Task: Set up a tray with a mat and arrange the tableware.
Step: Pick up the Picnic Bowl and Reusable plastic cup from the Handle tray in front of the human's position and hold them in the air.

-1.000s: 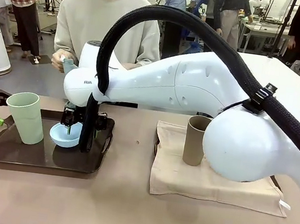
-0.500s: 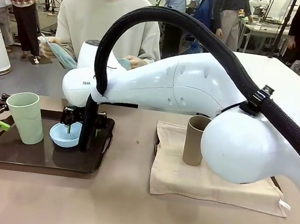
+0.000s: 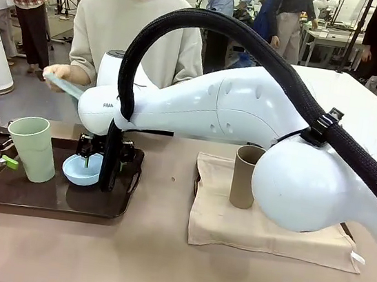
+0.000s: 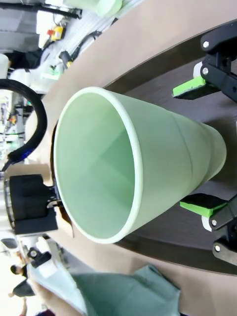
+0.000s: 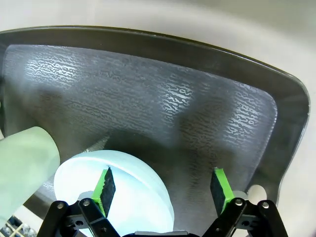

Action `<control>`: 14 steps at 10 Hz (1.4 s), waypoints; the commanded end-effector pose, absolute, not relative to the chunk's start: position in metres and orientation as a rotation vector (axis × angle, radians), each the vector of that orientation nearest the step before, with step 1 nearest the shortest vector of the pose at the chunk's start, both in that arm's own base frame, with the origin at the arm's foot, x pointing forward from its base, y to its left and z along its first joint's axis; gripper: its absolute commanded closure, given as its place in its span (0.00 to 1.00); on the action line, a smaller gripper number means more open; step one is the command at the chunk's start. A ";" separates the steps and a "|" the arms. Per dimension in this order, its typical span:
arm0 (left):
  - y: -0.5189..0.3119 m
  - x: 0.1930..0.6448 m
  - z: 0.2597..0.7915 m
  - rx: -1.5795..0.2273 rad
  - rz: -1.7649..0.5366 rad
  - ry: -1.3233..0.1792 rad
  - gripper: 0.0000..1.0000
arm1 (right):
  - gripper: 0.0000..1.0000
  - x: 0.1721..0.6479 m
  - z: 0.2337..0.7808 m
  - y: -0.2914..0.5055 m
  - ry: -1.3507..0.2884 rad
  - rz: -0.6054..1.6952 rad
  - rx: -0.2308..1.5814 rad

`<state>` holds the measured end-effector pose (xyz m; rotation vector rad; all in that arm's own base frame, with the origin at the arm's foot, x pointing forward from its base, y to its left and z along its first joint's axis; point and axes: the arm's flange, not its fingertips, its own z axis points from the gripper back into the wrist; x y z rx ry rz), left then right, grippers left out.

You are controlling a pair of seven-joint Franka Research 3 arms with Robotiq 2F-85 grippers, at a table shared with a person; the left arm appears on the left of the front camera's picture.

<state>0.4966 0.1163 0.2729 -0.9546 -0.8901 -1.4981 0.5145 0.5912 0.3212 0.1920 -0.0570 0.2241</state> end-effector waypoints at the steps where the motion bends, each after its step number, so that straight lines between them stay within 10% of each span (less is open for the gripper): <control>1: 0.107 0.494 0.267 -0.967 -1.522 -0.945 0.00 | 0.00 0.515 0.323 0.599 -0.101 0.188 0.162; 10: 0.078 0.497 0.247 -1.032 -1.545 -0.927 0.00 | 0.00 0.505 0.328 0.603 -0.117 0.160 0.143; 11: 0.078 0.498 0.248 -1.028 -1.545 -0.946 0.60 | 0.21 0.502 0.329 0.602 -0.120 0.170 0.139; 12: 0.079 0.498 0.249 -1.019 -1.537 -0.955 0.59 | 0.48 0.499 0.332 0.601 -0.125 0.169 0.137; 13: 0.079 0.498 0.251 -1.015 -1.534 -0.956 1.00 | 0.80 0.495 0.337 0.601 -0.136 0.163 0.130; 14: 0.078 0.498 0.251 -1.012 -1.533 -0.956 0.61 | 1.00 0.492 0.340 0.600 -0.137 0.162 0.122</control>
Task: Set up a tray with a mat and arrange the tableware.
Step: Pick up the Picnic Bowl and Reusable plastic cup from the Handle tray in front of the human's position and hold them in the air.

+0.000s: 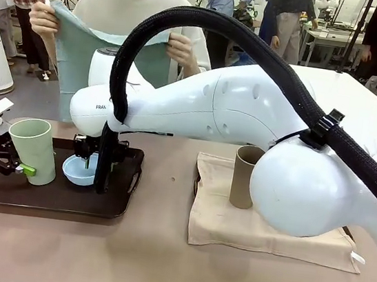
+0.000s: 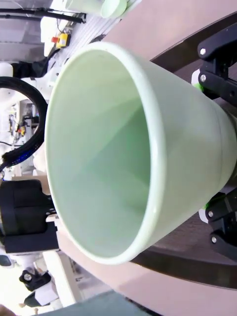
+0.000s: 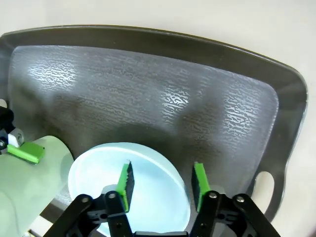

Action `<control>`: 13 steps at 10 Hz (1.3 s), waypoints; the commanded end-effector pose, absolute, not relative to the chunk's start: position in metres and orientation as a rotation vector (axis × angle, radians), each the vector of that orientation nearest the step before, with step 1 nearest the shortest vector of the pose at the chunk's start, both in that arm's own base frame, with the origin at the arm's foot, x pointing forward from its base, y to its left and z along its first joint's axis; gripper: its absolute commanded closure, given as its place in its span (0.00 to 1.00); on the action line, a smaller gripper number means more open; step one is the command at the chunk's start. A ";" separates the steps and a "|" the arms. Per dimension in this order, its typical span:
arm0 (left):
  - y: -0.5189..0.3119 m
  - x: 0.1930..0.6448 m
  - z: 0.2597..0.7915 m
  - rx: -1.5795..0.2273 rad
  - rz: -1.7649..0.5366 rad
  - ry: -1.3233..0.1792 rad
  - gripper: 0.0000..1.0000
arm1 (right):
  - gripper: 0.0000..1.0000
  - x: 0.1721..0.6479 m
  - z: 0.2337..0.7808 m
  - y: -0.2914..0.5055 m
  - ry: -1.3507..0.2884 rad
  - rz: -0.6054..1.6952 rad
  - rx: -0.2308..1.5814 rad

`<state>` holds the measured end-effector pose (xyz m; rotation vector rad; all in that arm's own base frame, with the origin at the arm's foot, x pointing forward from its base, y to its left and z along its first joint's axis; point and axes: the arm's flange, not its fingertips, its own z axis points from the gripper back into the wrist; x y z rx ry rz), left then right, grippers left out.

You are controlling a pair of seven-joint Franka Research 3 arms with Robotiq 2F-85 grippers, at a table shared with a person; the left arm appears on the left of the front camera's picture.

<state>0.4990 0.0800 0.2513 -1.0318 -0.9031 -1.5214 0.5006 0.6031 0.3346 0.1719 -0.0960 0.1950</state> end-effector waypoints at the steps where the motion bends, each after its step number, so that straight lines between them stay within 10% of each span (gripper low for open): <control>1: 0.078 0.499 0.251 -1.012 -1.533 -0.958 1.00 | 1.00 0.491 0.340 0.600 -0.139 0.159 0.119; 3: 0.078 0.499 0.251 -1.012 -1.535 -0.958 1.00 | 0.98 0.491 0.341 0.599 -0.133 0.156 0.109; 4: 0.078 0.499 0.252 -1.010 -1.530 -0.958 0.77 | 1.00 0.491 0.341 0.600 -0.131 0.156 0.105; 5: 0.078 0.499 0.252 -1.008 -1.529 -0.960 0.77 | 1.00 0.491 0.342 0.601 -0.129 0.156 0.102; 6: 0.078 0.499 0.252 -1.008 -1.528 -0.958 1.00 | 1.00 0.491 0.342 0.601 -0.126 0.155 0.101; 7: 0.078 0.499 0.253 -1.004 -1.526 -0.953 0.77 | 1.00 0.492 0.342 0.601 -0.123 0.151 0.101; 8: 0.079 0.499 0.254 -0.994 -1.523 -0.946 1.00 | 1.00 0.493 0.343 0.601 -0.124 0.139 0.098; 13: 0.076 0.468 0.377 -0.899 -1.497 -0.962 1.00 | 1.00 0.431 0.444 0.584 -0.079 0.008 -0.036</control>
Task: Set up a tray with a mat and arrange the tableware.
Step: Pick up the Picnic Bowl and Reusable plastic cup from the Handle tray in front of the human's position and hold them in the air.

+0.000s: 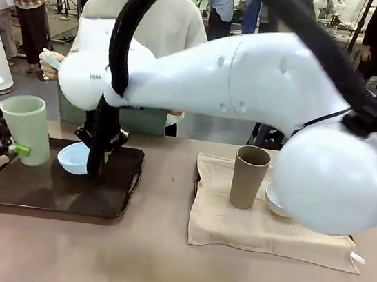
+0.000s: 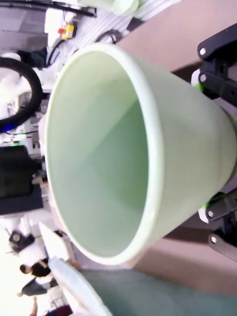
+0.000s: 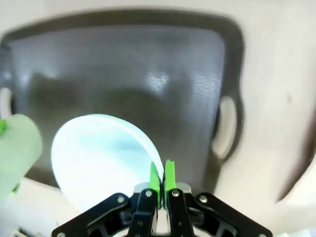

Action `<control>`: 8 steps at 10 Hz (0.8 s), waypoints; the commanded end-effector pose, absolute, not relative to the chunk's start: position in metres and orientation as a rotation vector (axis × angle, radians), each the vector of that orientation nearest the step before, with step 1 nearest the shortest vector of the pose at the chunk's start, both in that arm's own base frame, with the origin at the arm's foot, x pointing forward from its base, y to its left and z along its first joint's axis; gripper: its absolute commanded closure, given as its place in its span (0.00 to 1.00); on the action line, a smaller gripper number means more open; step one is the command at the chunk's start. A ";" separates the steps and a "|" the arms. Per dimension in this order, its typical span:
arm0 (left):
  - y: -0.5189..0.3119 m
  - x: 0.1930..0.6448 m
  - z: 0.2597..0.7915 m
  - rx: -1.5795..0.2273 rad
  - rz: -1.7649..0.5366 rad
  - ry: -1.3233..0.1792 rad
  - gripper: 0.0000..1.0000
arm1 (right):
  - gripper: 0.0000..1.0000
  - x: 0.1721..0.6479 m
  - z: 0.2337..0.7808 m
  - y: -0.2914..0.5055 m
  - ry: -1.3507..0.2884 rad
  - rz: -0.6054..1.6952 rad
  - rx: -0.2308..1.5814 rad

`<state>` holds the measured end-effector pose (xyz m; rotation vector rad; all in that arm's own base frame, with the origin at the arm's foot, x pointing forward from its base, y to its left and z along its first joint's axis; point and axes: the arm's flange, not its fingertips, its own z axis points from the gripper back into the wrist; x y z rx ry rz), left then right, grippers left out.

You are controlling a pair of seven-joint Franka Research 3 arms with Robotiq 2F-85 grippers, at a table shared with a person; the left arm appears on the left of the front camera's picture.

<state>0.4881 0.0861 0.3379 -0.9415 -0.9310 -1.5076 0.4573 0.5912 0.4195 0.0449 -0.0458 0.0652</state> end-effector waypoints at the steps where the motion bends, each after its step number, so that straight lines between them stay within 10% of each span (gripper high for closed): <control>1: 0.068 0.461 0.408 -0.874 -1.502 -0.945 1.00 | 1.00 0.411 0.474 0.583 -0.115 -0.021 -0.039; 8: 0.053 0.433 0.518 -0.765 -1.557 -0.991 1.00 | 1.00 0.341 0.574 0.594 -0.189 -0.066 0.033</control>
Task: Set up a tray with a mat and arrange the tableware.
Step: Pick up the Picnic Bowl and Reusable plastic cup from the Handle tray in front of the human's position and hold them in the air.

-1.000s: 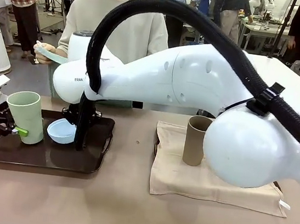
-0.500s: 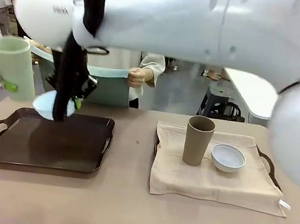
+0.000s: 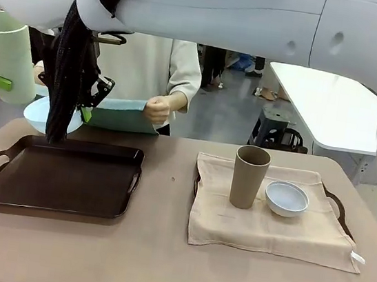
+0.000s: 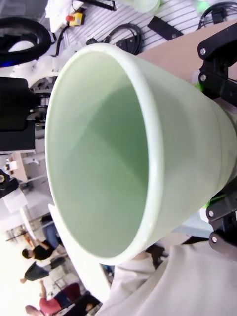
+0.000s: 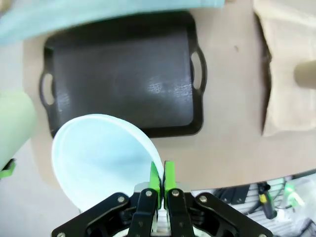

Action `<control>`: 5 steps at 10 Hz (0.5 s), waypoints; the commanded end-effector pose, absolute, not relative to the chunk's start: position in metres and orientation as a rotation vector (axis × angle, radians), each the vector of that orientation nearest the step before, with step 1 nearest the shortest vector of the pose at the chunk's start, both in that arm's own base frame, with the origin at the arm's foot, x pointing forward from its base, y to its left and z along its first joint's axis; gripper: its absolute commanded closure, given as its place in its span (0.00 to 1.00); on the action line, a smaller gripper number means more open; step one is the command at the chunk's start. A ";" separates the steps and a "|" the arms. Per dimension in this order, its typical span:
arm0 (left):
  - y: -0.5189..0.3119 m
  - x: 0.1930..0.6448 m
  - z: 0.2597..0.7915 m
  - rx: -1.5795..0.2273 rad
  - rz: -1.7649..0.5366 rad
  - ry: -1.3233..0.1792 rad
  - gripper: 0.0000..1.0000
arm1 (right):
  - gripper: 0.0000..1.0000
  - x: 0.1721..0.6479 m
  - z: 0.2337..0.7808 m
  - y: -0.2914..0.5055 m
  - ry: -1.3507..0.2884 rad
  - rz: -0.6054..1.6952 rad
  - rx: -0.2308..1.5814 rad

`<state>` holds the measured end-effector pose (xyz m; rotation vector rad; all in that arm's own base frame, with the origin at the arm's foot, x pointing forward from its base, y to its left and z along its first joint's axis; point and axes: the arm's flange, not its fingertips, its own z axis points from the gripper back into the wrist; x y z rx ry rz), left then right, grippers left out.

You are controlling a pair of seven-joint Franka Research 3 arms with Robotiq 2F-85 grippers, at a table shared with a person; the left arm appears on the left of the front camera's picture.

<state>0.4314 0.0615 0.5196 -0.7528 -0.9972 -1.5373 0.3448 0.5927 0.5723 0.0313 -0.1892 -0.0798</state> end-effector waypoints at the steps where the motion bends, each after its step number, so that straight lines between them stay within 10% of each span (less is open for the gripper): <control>1: 0.053 0.433 0.518 -0.765 -1.557 -0.991 1.00 | 1.00 0.341 0.574 0.594 -0.189 -0.066 0.033; 5: 0.053 0.433 0.518 -0.765 -1.557 -0.991 1.00 | 1.00 0.341 0.574 0.594 -0.189 -0.066 0.033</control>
